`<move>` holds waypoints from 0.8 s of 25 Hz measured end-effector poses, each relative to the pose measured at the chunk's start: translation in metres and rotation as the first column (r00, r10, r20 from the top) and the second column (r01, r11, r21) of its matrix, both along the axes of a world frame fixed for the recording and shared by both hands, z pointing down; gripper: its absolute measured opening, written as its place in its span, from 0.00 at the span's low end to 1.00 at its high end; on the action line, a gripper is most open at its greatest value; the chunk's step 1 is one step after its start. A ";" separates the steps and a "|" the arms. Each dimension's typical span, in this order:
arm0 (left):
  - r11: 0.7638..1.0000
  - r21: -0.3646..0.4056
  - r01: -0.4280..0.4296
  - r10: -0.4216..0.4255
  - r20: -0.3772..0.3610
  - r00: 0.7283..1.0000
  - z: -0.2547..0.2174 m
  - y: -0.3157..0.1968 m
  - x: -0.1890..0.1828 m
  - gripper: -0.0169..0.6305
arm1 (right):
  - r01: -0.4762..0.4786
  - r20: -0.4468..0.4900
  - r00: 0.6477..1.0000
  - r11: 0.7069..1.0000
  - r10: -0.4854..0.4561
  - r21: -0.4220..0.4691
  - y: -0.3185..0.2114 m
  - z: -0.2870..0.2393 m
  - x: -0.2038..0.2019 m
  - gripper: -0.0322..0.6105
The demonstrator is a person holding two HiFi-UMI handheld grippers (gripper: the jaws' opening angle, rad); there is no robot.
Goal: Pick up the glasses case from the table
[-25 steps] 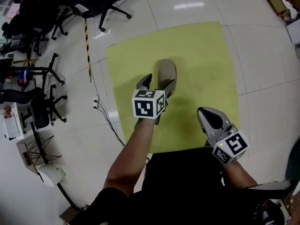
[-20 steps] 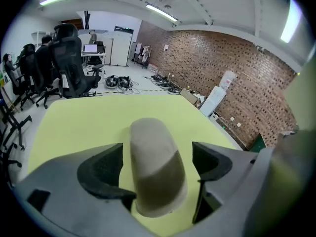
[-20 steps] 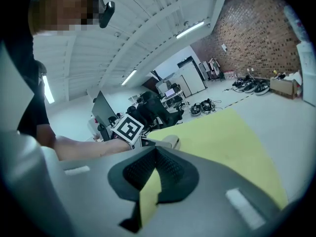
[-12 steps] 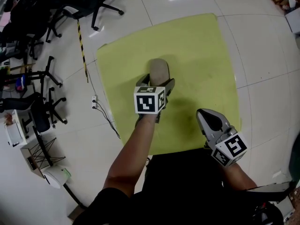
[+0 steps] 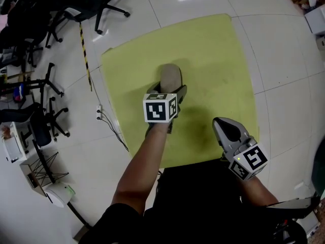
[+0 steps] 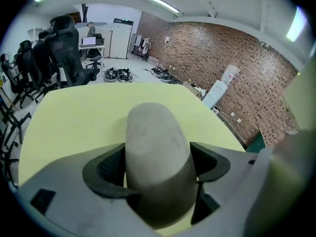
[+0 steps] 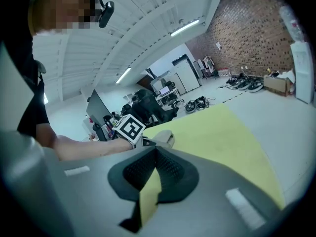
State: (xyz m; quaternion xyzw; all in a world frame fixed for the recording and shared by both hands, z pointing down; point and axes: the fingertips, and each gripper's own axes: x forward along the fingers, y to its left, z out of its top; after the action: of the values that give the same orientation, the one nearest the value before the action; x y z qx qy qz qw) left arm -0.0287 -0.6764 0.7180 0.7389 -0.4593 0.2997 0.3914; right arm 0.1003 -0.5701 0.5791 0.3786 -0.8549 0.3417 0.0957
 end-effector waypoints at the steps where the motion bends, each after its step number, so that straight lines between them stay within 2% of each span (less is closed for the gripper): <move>1: 1.000 0.001 -0.001 0.001 -0.014 1.000 -0.002 0.001 0.000 0.64 | 0.001 -0.002 1.000 1.000 -0.001 0.004 0.001 -0.002 -0.002 0.05; 5: 1.000 0.026 -0.012 0.014 -0.077 0.997 -0.018 0.006 -0.002 0.64 | 0.013 -0.011 1.000 1.000 -0.013 0.015 0.008 -0.012 -0.016 0.05; 10: 0.999 0.048 -0.003 0.012 -0.195 0.981 -0.048 0.020 -0.011 0.63 | 0.027 0.002 1.000 0.999 -0.027 0.040 0.030 -0.031 -0.041 0.05; 15: 0.990 0.142 0.006 0.034 -0.274 0.961 -0.095 0.040 -0.036 0.63 | 0.010 -0.049 0.999 0.998 -0.006 0.070 0.047 -0.053 -0.062 0.05; 20: 0.978 0.209 0.013 0.067 -0.372 0.926 -0.145 0.075 -0.057 0.63 | 0.000 -0.069 0.998 0.992 0.009 0.124 0.068 -0.076 -0.091 0.05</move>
State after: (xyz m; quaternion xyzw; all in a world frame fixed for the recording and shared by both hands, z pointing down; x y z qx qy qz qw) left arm -0.0856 -0.6018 0.5727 0.8256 -0.3941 0.1079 0.3890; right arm 0.0091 -0.5019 0.5029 0.3974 -0.8698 0.2747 0.1009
